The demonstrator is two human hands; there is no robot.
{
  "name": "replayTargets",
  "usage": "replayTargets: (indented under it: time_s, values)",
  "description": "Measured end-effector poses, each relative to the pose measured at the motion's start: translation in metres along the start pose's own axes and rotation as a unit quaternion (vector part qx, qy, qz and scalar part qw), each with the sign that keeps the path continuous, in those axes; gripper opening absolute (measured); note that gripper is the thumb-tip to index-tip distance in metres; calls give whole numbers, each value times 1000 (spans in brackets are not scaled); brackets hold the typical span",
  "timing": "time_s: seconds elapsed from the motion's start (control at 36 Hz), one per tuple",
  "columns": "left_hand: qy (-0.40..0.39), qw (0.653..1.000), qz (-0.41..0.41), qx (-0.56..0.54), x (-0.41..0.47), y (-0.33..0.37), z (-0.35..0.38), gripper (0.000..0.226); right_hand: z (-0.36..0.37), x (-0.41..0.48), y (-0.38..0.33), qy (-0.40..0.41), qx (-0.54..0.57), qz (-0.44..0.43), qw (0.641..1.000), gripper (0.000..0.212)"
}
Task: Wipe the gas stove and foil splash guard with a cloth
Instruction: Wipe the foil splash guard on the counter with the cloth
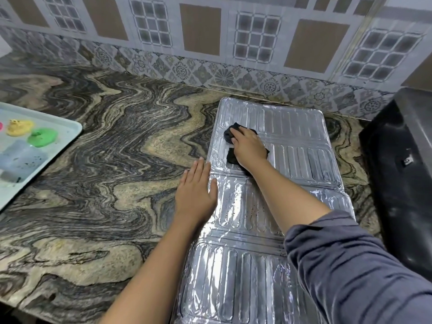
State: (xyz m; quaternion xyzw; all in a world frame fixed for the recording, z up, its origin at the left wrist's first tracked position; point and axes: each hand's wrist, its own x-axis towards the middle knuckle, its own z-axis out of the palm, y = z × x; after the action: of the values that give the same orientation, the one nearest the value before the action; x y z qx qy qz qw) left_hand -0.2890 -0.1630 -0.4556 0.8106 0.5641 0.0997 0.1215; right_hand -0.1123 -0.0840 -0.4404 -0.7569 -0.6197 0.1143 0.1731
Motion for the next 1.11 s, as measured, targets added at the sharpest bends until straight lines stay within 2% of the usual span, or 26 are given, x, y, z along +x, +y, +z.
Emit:
replayTargets:
  time_s: [0.44,0.67,0.78,0.94,1.11]
  values:
    - [-1,1000,-2,-3,0,-1,3,57,-37,-37,91,86,5,65,994,40]
    - [5,1000,-3,5,-1,1,1,58,-56,-56,132,99,-22,97,990,40]
    - [5,1000,-3,8,-2,3,-2,65,-65,-62,145,117,-24,137,983,39]
    - [10,1000,-1,-6,-2,1,-2,56,-68,-64,149,163,-11,202,966,37]
    - [13,1000,-1,-7,-1,1,-1,58,-72,-63,146,206,21,251,946,36]
